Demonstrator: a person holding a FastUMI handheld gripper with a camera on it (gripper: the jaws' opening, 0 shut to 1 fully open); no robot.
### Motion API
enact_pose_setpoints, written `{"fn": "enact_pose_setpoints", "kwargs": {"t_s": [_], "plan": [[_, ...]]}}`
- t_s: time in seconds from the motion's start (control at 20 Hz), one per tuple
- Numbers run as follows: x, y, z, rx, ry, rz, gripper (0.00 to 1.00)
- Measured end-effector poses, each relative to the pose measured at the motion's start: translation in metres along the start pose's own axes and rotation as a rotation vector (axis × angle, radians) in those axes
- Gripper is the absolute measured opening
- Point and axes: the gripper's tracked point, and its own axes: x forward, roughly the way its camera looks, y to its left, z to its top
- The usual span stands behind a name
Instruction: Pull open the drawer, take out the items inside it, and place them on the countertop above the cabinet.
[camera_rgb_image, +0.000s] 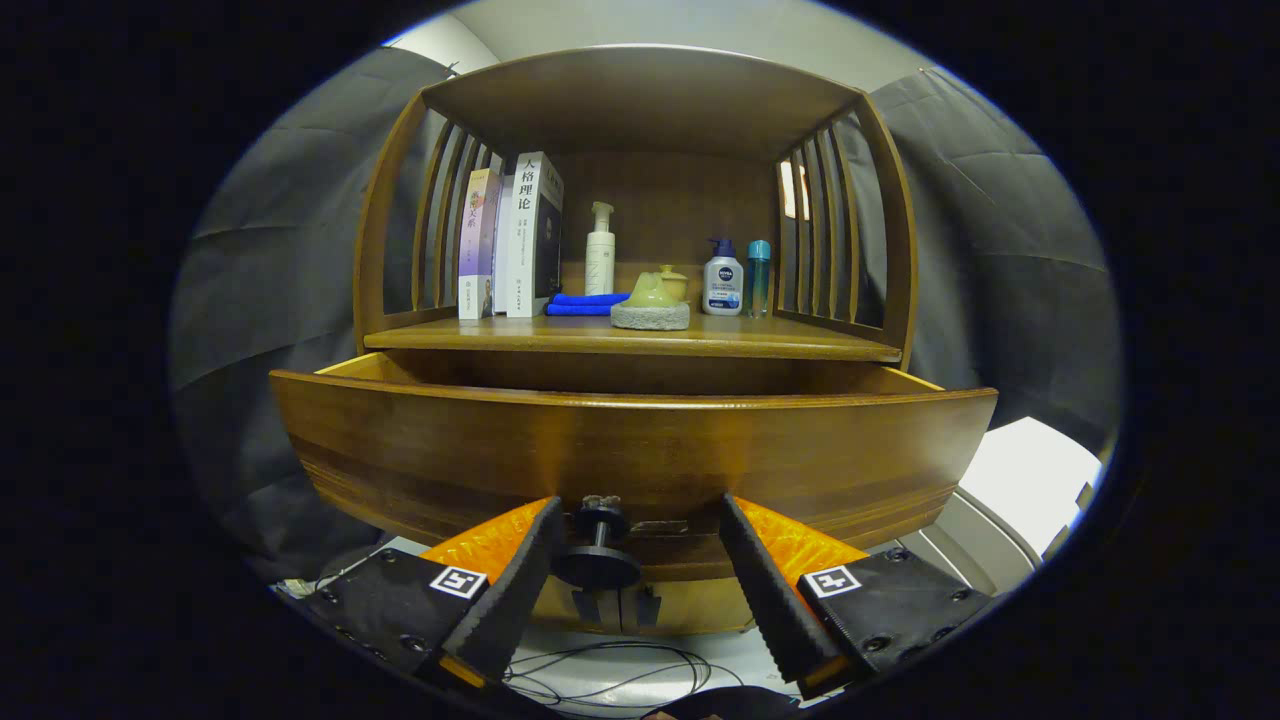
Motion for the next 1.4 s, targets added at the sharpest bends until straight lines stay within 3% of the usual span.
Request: {"fn": "enact_pose_setpoints", "kwargs": {"t_s": [0.95,1.4], "plan": [[0.088,0.002,0.021,-0.026,-0.031,-0.01,0.99],[0.101,0.0,0.023,-0.053,-0.04,-0.013,1.0]]}}
